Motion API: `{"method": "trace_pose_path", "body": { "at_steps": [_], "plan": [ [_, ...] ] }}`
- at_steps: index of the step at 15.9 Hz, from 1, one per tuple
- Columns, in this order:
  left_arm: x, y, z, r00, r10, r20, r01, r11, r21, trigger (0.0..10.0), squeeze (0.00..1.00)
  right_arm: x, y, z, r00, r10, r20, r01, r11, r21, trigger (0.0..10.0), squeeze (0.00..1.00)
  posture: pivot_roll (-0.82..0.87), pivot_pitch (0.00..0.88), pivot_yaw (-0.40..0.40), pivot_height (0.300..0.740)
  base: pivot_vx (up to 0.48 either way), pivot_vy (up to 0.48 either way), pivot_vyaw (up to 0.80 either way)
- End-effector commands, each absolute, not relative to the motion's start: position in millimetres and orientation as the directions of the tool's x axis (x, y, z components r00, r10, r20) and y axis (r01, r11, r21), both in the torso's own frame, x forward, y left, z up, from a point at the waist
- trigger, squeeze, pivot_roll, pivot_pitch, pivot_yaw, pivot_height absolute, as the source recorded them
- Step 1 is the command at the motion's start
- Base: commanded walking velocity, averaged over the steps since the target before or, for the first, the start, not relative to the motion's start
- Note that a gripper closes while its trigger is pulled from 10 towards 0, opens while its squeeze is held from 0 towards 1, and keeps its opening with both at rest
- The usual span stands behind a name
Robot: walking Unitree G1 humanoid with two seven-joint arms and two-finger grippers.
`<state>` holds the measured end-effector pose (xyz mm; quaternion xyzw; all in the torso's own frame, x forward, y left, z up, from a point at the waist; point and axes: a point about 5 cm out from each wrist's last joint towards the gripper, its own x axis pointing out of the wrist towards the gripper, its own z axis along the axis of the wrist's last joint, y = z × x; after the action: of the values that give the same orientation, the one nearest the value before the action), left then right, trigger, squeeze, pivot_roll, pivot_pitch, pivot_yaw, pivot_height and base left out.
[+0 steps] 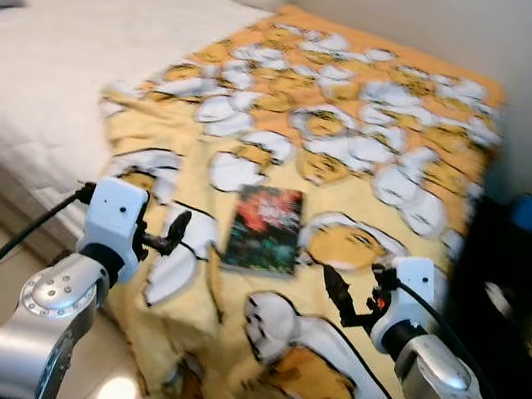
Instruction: Clean up the room
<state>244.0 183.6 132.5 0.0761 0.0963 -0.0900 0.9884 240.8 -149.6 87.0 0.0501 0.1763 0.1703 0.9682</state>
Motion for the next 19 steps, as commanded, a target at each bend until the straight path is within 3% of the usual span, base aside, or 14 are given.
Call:
{"method": "trace_pose_path", "body": {
  "at_steps": [1, 3, 4, 5, 11, 15, 19],
  "plan": [
    [244, 187, 134, 0.966, -0.16, -0.204, 0.19, 0.971, 0.142, 10.0, 0.0, 243, -145, 91, 0.882, 0.359, -0.306, -0.321, 0.932, 0.168, 10.0, 0.0, -0.08, 0.0, -0.035, 0.74, 0.296, 0.0, 0.0],
    [242, 185, 134, 0.959, -0.188, -0.214, 0.22, 0.965, 0.139, 10.0, 0.0, 242, -146, 90, 0.879, 0.355, -0.318, -0.308, 0.932, 0.19, 10.0, 0.0, -0.08, 0.0, -0.037, 0.74, 0.0, 0.0, 0.0],
    [241, 183, 135, 0.956, -0.202, -0.213, 0.233, 0.963, 0.133, 10.0, 0.0, 240, -147, 89, 0.878, 0.355, -0.322, -0.302, 0.931, 0.205, 10.0, 0.82, -0.08, 0.0, -0.037, 0.74, 0.0, 0.0, 0.0],
    [239, 181, 135, 0.951, -0.221, -0.215, 0.252, 0.959, 0.127, 10.0, 0.0, 238, -149, 87, 0.876, 0.35, -0.332, -0.294, 0.933, 0.209, 10.0, 1.0, -0.08, 0.0, -0.039, 0.74, 0.0, 0.0, 0.0],
    [235, 172, 130, 0.857, -0.421, -0.297, 0.459, 0.886, 0.07, 10.0, 0.0, 260, -147, 79, 0.841, 0.397, -0.368, -0.299, 0.907, 0.295, 10.0, 1.0, -0.09, 0.0, -0.034, 0.74, 0.0, 0.0, 0.0],
    [239, 163, 124, 0.7, -0.601, -0.385, 0.664, 0.746, 0.044, 10.0, 0.0, 294, -130, 64, 0.745, 0.485, -0.458, -0.338, 0.867, 0.367, 10.0, 1.0, -0.09, 0.0, -0.037, 0.74, 0.0, 0.0, 0.0],
    [243, 165, 128, 0.663, -0.636, -0.396, 0.703, 0.71, 0.036, 10.0, 0.0, 316, -118, 56, 0.725, 0.508, -0.464, -0.296, 0.839, 0.456, 10.0, 1.0, -0.09, 0.0, -0.032, 0.74, 0.0, 0.0, 0.0]
  ]
}}
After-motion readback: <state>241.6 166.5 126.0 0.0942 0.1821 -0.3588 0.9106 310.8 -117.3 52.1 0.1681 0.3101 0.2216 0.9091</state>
